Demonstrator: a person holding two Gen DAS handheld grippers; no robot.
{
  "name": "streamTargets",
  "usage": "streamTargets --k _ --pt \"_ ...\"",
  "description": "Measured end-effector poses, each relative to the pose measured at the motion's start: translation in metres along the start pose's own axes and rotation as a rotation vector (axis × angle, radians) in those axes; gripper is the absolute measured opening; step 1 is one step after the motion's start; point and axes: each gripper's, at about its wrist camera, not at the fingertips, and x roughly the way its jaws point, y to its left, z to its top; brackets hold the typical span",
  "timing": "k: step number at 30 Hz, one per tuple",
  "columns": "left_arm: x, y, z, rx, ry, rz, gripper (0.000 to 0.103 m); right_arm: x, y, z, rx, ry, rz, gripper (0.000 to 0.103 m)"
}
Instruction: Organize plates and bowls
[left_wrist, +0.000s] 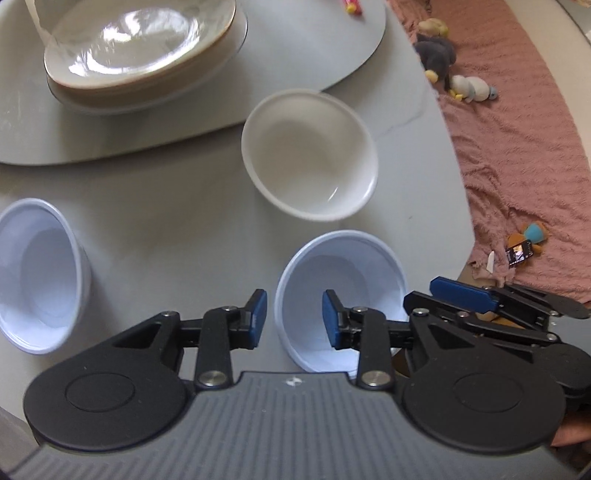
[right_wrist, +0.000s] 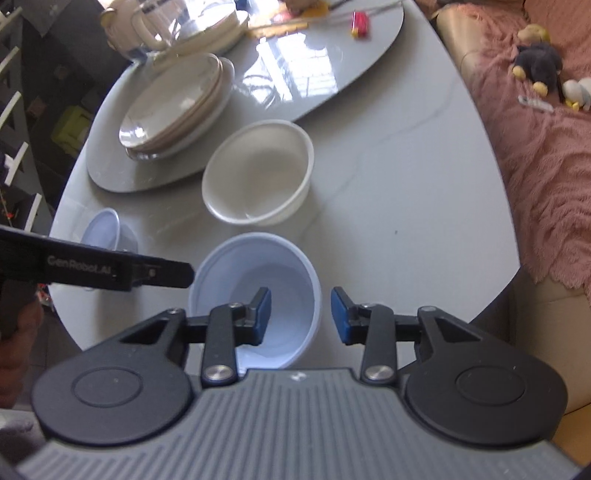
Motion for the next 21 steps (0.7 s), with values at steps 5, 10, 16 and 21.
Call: streamTargets --k 5,10,16,21 --pt "0.022 0.005 -0.002 -0.019 0.031 0.004 0.038 0.012 -0.002 -0.002 -0.043 0.023 0.008 0.036" --pt "0.037 0.004 -0.003 0.006 0.051 0.013 0.038 0.022 -0.008 -0.002 -0.016 0.052 0.004 0.031" --pt "0.046 0.000 0.000 0.023 0.047 0.036 0.029 0.030 -0.012 -0.004 0.012 0.076 0.013 0.024" --pt "0.047 0.001 0.000 0.014 0.045 0.018 0.016 0.033 -0.012 -0.007 0.025 0.076 0.016 0.018"
